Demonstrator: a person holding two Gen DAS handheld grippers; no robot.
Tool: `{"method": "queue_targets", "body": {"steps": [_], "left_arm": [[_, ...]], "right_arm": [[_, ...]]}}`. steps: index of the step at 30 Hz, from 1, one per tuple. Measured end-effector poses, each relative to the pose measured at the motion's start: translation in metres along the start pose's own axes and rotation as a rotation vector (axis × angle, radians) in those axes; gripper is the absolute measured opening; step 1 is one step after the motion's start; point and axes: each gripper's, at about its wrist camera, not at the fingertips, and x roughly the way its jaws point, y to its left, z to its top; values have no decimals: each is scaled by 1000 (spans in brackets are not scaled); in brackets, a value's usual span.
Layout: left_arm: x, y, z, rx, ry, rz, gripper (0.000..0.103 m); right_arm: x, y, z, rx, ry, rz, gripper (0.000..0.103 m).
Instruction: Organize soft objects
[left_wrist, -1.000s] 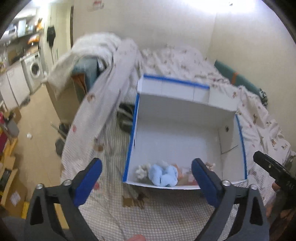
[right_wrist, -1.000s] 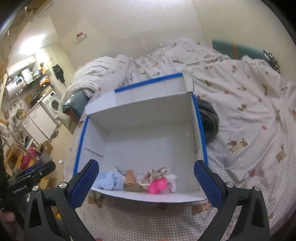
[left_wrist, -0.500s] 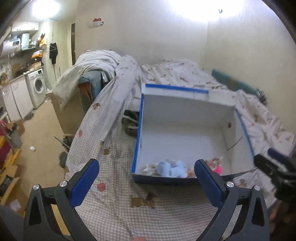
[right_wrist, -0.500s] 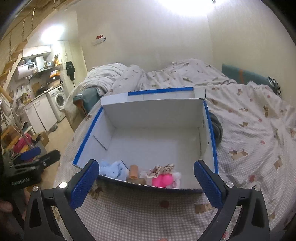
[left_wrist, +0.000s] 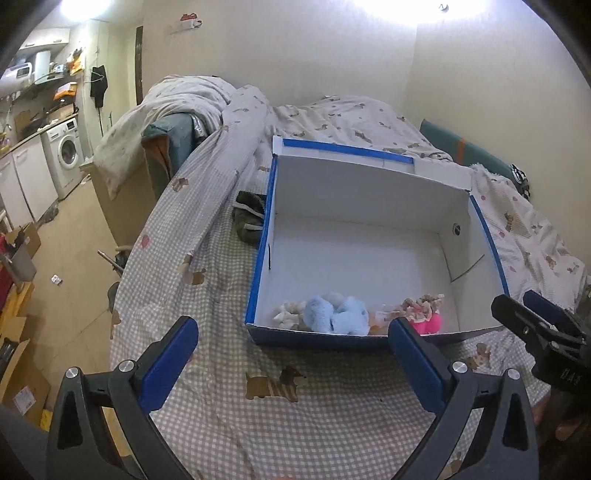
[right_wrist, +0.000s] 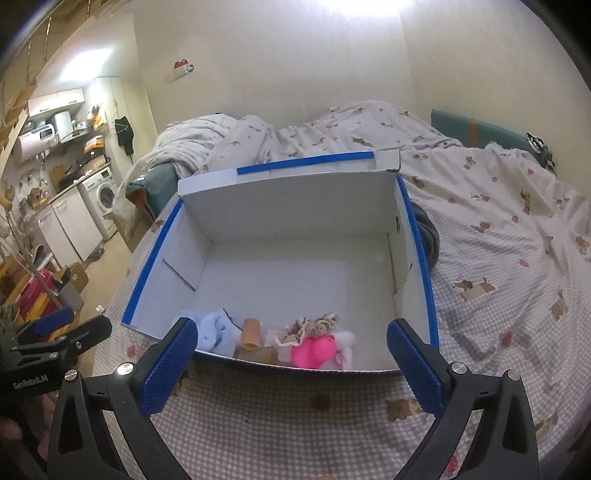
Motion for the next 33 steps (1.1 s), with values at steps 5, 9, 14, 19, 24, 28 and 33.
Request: {"method": "queue_targets", "body": {"steps": [5,9,14,19,24,28,33], "left_arm": [[-1,0,0,8,-6,-2,102],[-2,-2,0,15,-7,0,102],[-2,-2,-1,16,-4,0,102],[-1,-1,-1,13,-4,0,102],[-1,-1,-1,14,-6,2,102],[-1,-1,-2,14,-5,2,102],[-1,-1,-1,15,-5,2,102]], "right_arm": [[-1,4,-1,-19,3,-7,103],[0,4,-2,-16,8,-13,103],[1,2,-1,-14,13,-14,103],[1,2,-1,-12,14,-13,103],[2,2,-1,-11,14,-13,103],[2,2,0,-12,14,-12,103],[1,1,-1,-11,8,-8,103]]}}
